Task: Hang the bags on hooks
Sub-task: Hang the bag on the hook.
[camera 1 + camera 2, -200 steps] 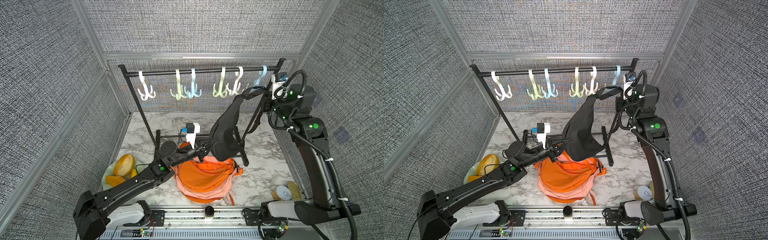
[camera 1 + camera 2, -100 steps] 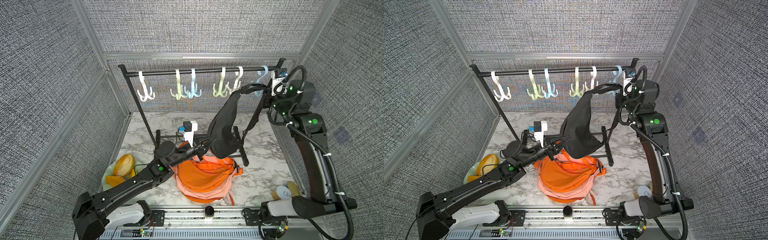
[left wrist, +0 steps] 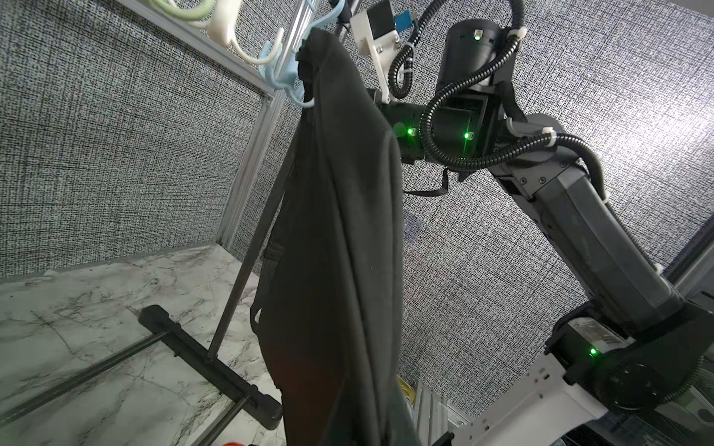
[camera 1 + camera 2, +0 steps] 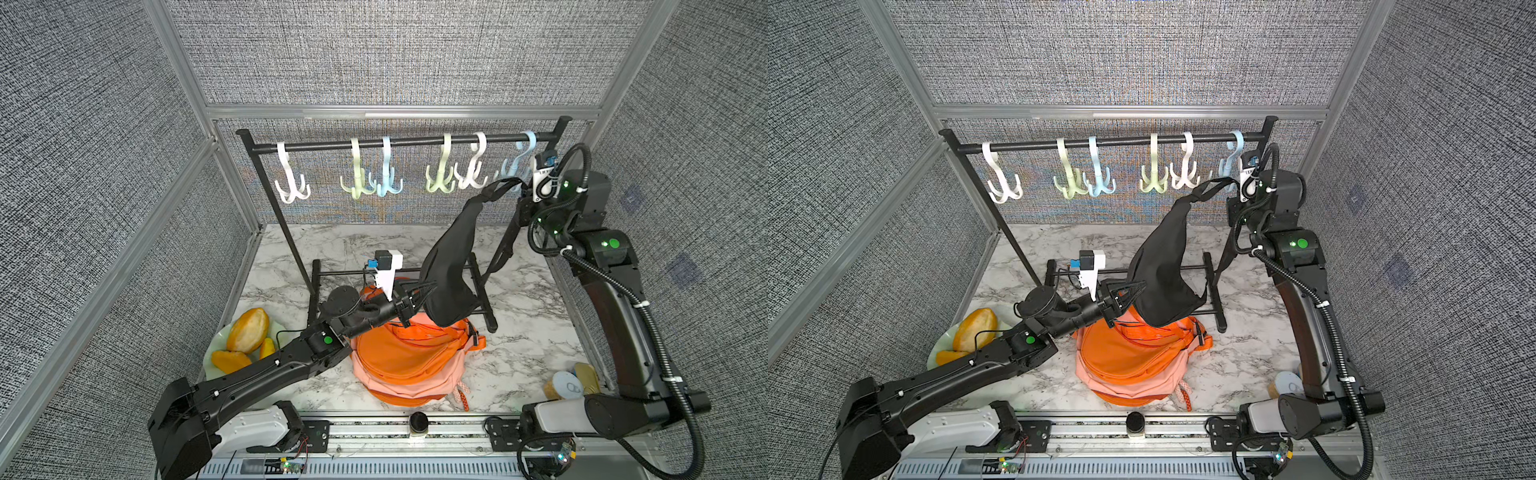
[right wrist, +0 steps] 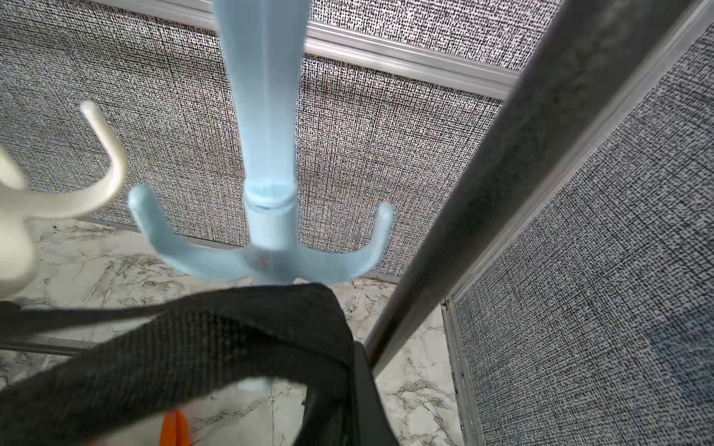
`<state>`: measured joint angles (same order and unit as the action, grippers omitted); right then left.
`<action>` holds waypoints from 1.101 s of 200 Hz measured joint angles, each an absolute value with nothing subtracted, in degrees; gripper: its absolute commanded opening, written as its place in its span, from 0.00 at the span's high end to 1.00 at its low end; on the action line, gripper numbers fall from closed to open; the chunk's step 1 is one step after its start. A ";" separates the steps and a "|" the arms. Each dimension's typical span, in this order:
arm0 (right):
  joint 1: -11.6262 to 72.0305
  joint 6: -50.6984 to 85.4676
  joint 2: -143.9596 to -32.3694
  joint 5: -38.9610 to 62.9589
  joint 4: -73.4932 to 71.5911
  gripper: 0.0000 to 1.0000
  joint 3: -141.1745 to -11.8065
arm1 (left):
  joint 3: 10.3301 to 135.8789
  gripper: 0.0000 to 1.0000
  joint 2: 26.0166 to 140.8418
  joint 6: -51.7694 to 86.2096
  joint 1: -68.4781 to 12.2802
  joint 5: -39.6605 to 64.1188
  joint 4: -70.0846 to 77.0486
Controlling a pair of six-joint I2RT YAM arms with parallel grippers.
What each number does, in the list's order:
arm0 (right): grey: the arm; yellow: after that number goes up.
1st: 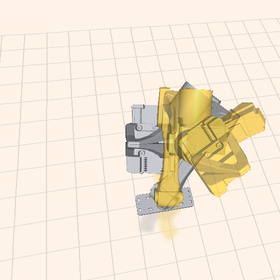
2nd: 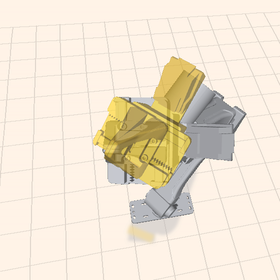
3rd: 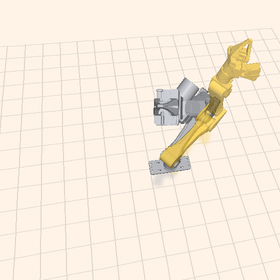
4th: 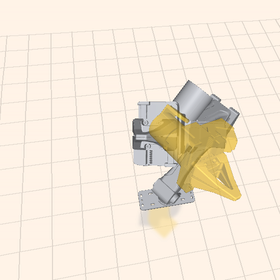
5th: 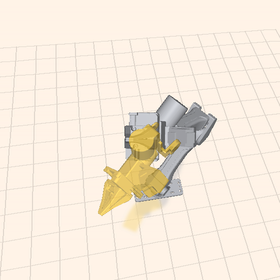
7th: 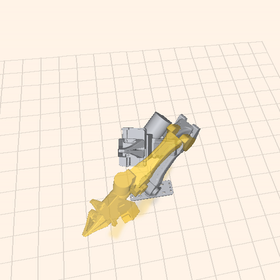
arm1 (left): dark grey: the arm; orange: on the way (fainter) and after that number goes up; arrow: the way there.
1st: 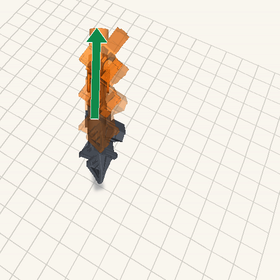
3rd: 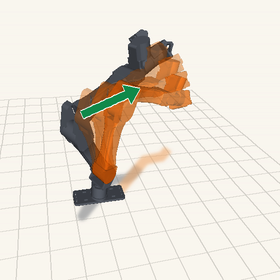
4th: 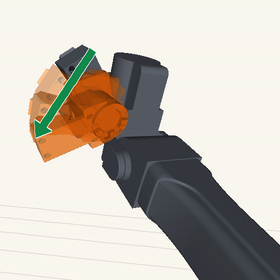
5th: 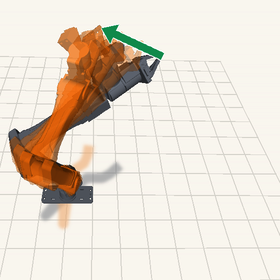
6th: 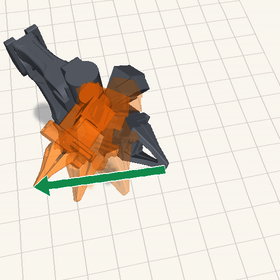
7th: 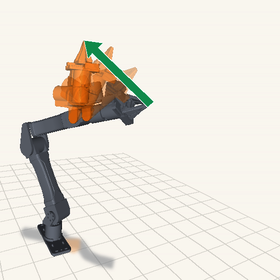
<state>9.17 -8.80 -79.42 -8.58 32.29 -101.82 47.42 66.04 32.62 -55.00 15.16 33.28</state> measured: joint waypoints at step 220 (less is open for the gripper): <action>11.14 -2.66 -58.94 -8.47 29.87 0.23 -79.64 | 45.84 1.00 85.17 39.11 -56.14 20.82 45.50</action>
